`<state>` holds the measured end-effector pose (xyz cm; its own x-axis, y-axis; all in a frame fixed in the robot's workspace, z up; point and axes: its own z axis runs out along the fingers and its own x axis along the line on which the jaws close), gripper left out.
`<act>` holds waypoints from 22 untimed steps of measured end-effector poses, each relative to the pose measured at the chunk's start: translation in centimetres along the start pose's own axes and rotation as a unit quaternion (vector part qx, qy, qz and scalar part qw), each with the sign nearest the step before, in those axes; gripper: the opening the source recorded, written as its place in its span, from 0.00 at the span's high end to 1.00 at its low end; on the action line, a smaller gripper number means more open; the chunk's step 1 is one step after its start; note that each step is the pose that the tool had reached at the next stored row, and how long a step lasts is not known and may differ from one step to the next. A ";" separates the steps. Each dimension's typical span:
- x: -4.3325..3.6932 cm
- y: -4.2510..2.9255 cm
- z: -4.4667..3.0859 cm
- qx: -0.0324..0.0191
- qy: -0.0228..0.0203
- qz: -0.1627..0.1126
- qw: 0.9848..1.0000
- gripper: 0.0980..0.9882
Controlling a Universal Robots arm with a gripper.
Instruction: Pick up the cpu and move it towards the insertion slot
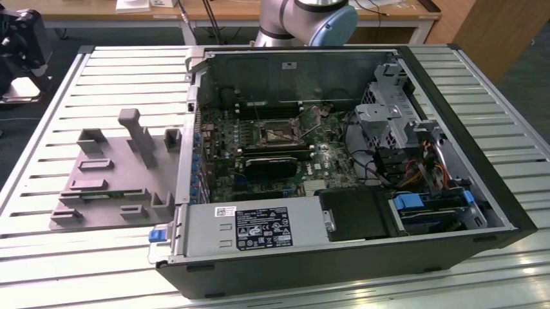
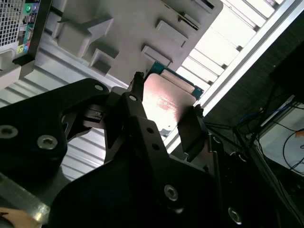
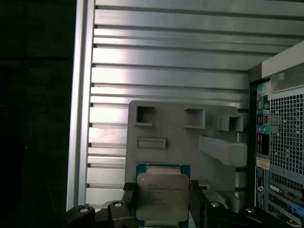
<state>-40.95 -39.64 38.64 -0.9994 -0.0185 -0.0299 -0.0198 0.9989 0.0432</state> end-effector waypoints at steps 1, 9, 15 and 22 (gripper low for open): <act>-0.58 -0.02 0.02 0.000 0.000 0.000 1.000 0.51; -3.13 -0.06 0.09 0.000 0.000 0.000 1.000 0.51; -5.47 -0.11 0.16 0.000 0.000 0.000 1.000 0.51; -8.58 -0.17 0.25 0.000 0.000 0.000 1.000 0.51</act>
<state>-32.37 -39.64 38.63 -0.9994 -0.0184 -0.0294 -0.0197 0.9989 0.0432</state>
